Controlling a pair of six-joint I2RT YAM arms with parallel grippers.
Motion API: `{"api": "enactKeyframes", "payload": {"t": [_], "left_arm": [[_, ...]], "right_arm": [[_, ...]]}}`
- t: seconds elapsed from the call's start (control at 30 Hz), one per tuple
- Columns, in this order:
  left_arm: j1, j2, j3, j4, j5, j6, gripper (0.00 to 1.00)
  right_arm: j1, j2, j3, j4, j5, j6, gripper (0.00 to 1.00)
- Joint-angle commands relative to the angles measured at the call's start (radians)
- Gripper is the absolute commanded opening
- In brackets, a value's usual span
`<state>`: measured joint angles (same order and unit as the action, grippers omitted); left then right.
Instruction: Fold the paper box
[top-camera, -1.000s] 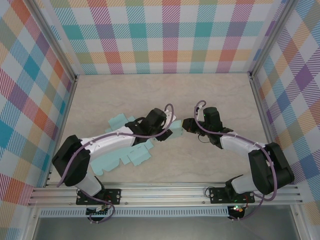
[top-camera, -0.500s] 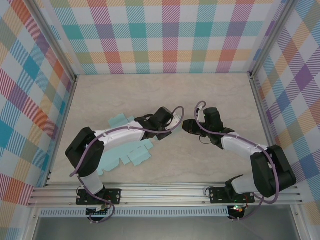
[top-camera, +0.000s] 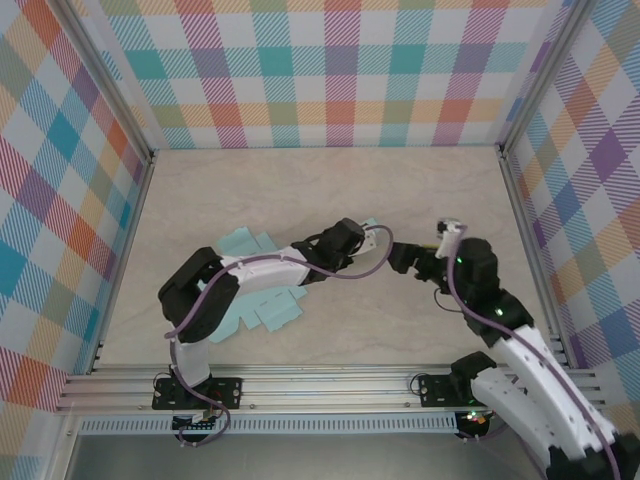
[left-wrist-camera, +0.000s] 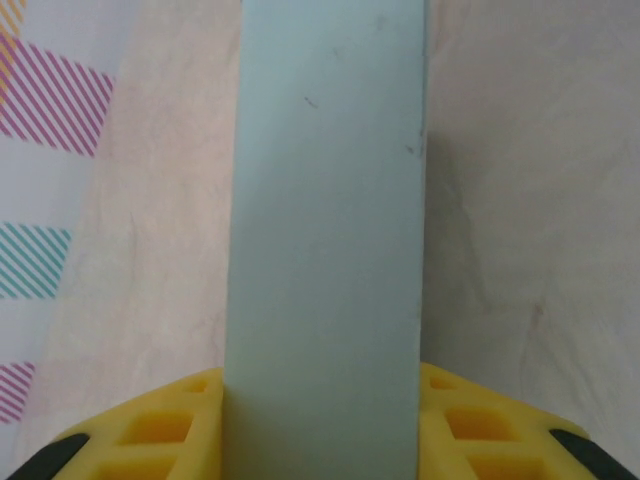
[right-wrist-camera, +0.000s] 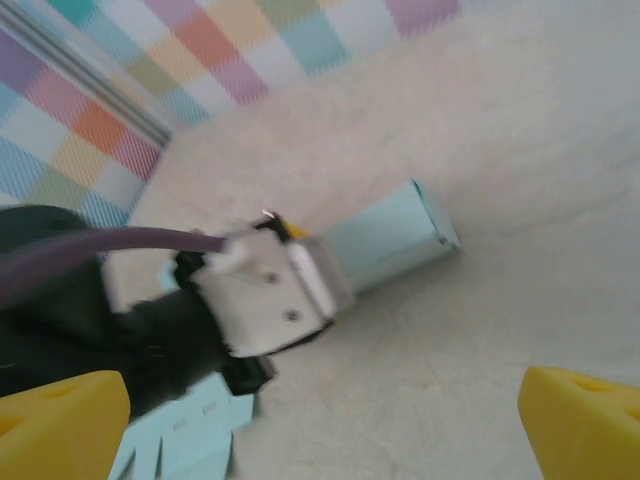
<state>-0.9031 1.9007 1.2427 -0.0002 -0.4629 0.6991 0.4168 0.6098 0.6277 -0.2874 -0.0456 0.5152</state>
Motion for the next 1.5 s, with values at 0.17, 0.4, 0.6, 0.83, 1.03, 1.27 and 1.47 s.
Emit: {"api": "enactKeyframes", "payload": {"t": [0.17, 0.4, 0.6, 0.83, 1.03, 1.27, 1.47], "left_arm": [[-0.027, 0.258, 0.253, 0.101, 0.089, 0.120, 0.36], [-0.045, 0.436, 0.452, 0.063, 0.124, 0.143, 0.42], [-0.046, 0.460, 0.504, 0.041, 0.132, 0.078, 0.68], [-0.048, 0.316, 0.359, 0.146, 0.120, -0.014, 1.00], [-0.050, 0.063, 0.071, 0.303, 0.024, -0.135, 1.00], [-0.046, -0.330, -0.306, 0.378, -0.185, -0.498, 1.00], [-0.004, -0.691, -0.558, 0.154, -0.325, -1.009, 1.00]], "right_arm": [[0.002, -0.321, 0.032, -0.216, 0.159, -0.023, 1.00], [0.002, -0.351, 0.059, -0.287, 0.237, 0.003, 1.00], [0.002, -0.480, -0.006, -0.238, 0.294, 0.043, 1.00], [0.002, -0.540, -0.020, -0.209, 0.269, 0.071, 1.00], [0.002, -0.523, -0.007, -0.220, 0.329, 0.079, 1.00], [0.002, -0.294, -0.025, -0.107, 0.155, 0.113, 1.00], [0.021, 0.035, -0.022, 0.016, 0.013, 0.190, 1.00]]}}
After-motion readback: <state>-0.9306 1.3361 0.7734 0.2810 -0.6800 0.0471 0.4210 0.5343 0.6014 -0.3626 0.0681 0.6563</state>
